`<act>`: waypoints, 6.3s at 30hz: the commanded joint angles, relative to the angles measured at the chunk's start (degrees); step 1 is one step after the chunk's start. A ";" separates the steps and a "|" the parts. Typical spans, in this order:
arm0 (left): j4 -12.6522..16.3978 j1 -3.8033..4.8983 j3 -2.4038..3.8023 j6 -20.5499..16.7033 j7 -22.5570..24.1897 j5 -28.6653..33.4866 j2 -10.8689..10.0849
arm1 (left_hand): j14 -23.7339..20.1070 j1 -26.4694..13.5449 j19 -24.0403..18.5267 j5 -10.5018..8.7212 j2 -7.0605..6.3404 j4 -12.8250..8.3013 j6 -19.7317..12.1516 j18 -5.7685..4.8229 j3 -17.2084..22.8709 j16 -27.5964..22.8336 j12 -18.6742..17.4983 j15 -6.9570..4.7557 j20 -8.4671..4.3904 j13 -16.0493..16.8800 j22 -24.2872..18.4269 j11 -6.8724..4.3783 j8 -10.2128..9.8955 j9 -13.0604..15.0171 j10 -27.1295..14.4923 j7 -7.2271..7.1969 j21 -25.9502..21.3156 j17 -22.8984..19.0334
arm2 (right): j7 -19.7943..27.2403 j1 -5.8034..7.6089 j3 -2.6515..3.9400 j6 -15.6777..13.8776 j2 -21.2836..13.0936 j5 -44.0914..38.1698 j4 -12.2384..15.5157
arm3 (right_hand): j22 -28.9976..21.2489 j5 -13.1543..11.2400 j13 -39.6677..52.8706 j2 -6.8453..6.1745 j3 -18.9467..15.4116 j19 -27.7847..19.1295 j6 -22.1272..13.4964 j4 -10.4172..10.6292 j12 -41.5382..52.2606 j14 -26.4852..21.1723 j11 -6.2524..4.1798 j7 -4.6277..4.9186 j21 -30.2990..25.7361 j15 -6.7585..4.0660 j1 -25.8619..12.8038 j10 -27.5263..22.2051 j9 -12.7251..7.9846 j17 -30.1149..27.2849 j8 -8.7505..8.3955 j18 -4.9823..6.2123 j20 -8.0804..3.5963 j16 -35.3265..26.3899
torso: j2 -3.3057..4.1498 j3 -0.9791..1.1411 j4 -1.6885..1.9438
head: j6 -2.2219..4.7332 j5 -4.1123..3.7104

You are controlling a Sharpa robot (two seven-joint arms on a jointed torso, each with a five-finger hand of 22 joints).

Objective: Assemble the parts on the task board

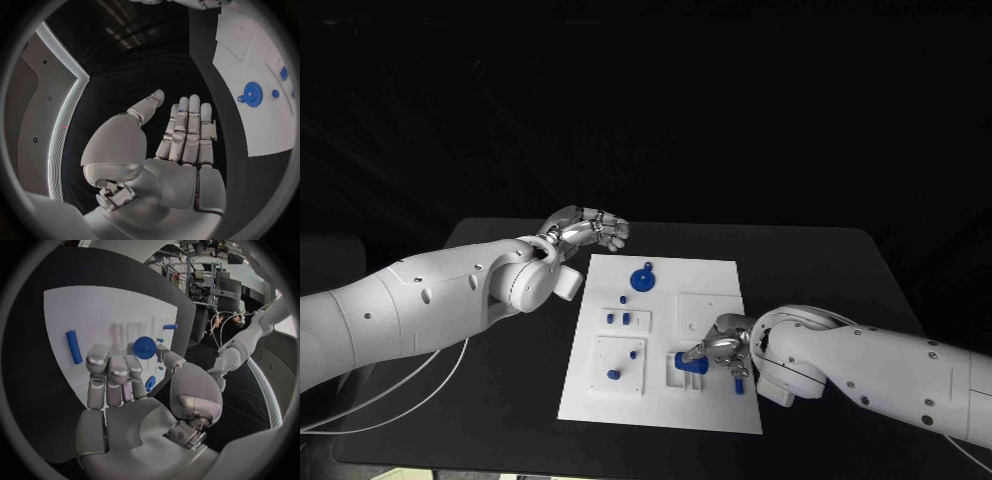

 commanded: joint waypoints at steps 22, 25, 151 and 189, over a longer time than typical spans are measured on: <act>0.23 0.06 0.04 0.65 0.41 0.29 0.11 | 0.27 -0.53 -0.21 -0.12 0.06 0.03 -0.32 0.84 -0.05 -0.40 -0.04 0.09 0.13 -0.10 0.13 -0.02 0.35 -0.09 -0.38 -0.04 -0.34 0.24 | 1.08 -1.97 -0.43 -1.31 4.01 -17.32 -2.92 | 0.91 -0.17 -0.45 -0.76 0.58 -0.03 1.00 -0.22 -0.73 0.12 -0.37 1.16 0.28 -0.43 -0.43 -0.35 0.06 0.14 -0.10 4.85 0.10 -0.50 | 0.01 0.04 -0.02 | -0.11 0.61; 0.23 0.06 0.04 0.64 0.40 0.29 0.05 | 0.28 -0.53 -0.21 -0.12 0.07 0.03 -0.32 0.84 -0.05 -0.41 -0.04 0.09 0.13 -0.10 0.13 -0.02 0.35 -0.09 -0.38 -0.04 -0.35 0.26 | 1.07 -2.26 -0.68 -0.82 4.17 -20.72 -2.78 | 0.88 -0.20 -0.64 -1.08 0.71 -0.03 0.93 -0.08 -0.94 0.11 -0.36 1.17 0.26 -0.42 -0.53 -0.57 0.07 0.14 -0.21 4.85 0.08 -0.58 | 0.01 0.06 -0.03 | -0.25 0.78; 0.01 0.06 0.02 1.06 -0.41 0.29 -0.24 | 0.42 -1.08 -0.17 -0.12 0.31 0.51 -0.40 0.84 0.03 -1.11 -0.03 0.10 0.14 -0.17 0.37 -0.02 0.45 -0.19 -0.35 -0.03 -0.53 1.09 | 3.72 -3.36 -0.94 5.68 5.34 -22.05 -2.97 | 0.62 -0.24 0.54 0.10 -2.86 -0.43 6.42 -5.89 -2.10 0.68 -1.48 -0.02 1.15 -1.37 -0.30 2.04 -0.71 1.46 -1.80 4.85 0.87 -1.94 | 0.05 0.03 -0.06 | -0.84 1.16; -0.04 0.06 0.00 0.98 -0.34 0.26 -0.77 | 0.48 -1.19 -0.17 -0.13 0.27 0.58 -0.39 0.83 0.02 -1.28 -0.02 0.10 0.14 -0.18 0.44 -0.03 0.49 -0.20 -0.32 -0.04 -0.56 1.32 | 5.80 -0.44 2.52 0.62 -8.79 -12.99 2.37 | 0.28 -0.23 1.71 1.71 -10.42 -0.58 6.03 -9.78 -1.71 0.63 -1.62 -0.14 0.53 -1.55 -2.23 2.87 -0.35 1.76 -2.09 4.85 -0.12 -2.17 | 0.01 0.14 -0.23 | -0.21 0.84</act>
